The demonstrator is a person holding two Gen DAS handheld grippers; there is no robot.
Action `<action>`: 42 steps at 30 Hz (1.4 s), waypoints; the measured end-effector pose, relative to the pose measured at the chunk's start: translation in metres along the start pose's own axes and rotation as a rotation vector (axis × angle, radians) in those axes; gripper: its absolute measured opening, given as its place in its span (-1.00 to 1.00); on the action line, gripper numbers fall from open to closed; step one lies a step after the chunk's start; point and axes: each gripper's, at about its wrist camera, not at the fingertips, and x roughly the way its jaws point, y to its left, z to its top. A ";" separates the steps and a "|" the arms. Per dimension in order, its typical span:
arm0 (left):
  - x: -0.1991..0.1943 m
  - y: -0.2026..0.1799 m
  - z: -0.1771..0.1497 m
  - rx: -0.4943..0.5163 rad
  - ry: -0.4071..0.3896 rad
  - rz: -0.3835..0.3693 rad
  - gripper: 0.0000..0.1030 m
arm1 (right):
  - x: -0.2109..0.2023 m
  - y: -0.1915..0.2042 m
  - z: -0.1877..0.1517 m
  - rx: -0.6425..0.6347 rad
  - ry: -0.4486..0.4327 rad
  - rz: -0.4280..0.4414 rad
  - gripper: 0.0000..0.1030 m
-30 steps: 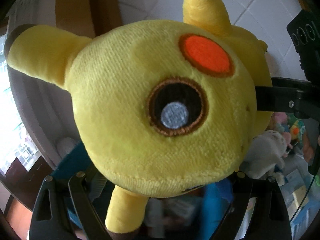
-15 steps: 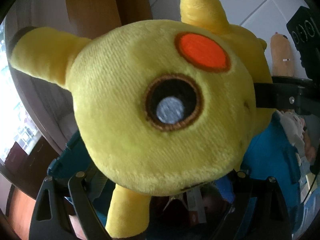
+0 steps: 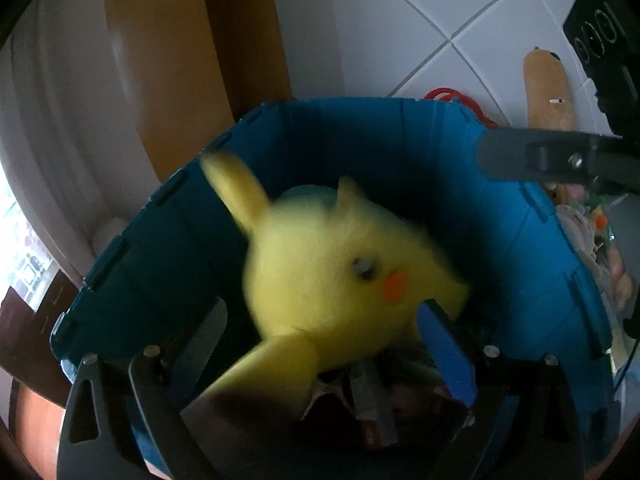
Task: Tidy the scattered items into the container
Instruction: 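Open both grippers to drop the Pikachu into the crate, then move both grippers back to the white green-haired plush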
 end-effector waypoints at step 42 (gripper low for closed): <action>0.000 -0.159 0.074 -0.009 -0.084 -0.062 0.89 | -0.108 -0.025 -0.045 0.028 -0.038 -0.167 0.99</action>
